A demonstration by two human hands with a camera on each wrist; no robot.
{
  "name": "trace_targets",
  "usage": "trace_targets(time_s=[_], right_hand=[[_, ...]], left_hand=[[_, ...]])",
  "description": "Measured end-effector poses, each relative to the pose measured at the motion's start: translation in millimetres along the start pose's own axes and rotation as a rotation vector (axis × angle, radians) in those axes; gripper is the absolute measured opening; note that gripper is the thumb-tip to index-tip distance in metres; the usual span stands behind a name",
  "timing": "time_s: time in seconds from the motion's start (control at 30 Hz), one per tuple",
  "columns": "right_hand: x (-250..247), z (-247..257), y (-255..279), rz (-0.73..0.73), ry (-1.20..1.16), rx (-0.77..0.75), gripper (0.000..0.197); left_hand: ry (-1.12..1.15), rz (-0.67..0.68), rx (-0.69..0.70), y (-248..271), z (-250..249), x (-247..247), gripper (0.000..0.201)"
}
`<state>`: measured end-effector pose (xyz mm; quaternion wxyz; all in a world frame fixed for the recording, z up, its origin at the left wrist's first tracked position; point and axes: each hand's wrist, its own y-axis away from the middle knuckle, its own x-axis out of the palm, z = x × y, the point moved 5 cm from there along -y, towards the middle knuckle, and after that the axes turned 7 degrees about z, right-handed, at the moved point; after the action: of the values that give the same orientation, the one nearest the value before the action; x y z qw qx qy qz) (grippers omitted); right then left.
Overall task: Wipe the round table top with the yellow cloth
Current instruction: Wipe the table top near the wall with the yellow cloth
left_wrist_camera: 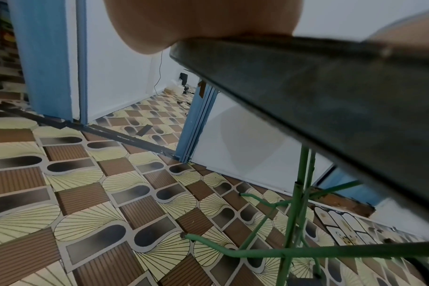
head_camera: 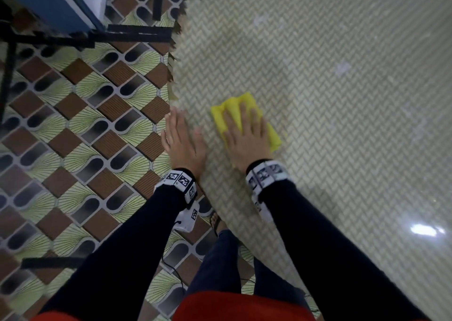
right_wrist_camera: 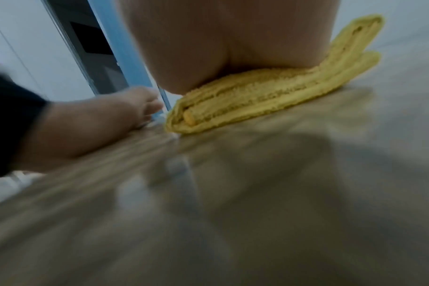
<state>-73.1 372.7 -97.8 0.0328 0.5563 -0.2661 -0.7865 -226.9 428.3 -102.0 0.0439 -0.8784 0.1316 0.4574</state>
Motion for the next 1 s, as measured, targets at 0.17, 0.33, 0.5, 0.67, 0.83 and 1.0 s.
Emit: trace_targets(time_s=[0.17, 0.33, 0.5, 0.67, 0.83, 1.0], right_hand=[[25.0, -30.4, 77.1, -0.102, -0.018, 0.058, 0.052], [-4.2, -86.6, 46.3, -0.126, -0.03, 0.324, 0.055], [-24.5, -42.5, -21.6, -0.041, -0.027, 0.251, 0.053], [9.9, 5.6, 25.4, 0.05, 0.059, -0.017, 0.052], [26.4, -42.6, 87.4, -0.018, 0.059, 0.003, 0.052], [-6.5, -80.5, 45.4, -0.124, 0.009, 0.241, 0.055]], left_hand=[[0.057, -0.058, -0.112, 2.0, 8.3, 0.5, 0.059], [0.082, -0.037, -0.118, 1.4, 9.1, 2.1, 0.058], [0.117, -0.044, -0.085, 1.1, 9.9, 3.1, 0.06], [0.126, -0.057, -0.094, 1.4, 9.3, 3.0, 0.063], [0.119, -0.058, -0.099, 1.3, 8.1, 1.9, 0.06], [0.113, -0.046, -0.098, 0.1, 10.9, 3.6, 0.058]])
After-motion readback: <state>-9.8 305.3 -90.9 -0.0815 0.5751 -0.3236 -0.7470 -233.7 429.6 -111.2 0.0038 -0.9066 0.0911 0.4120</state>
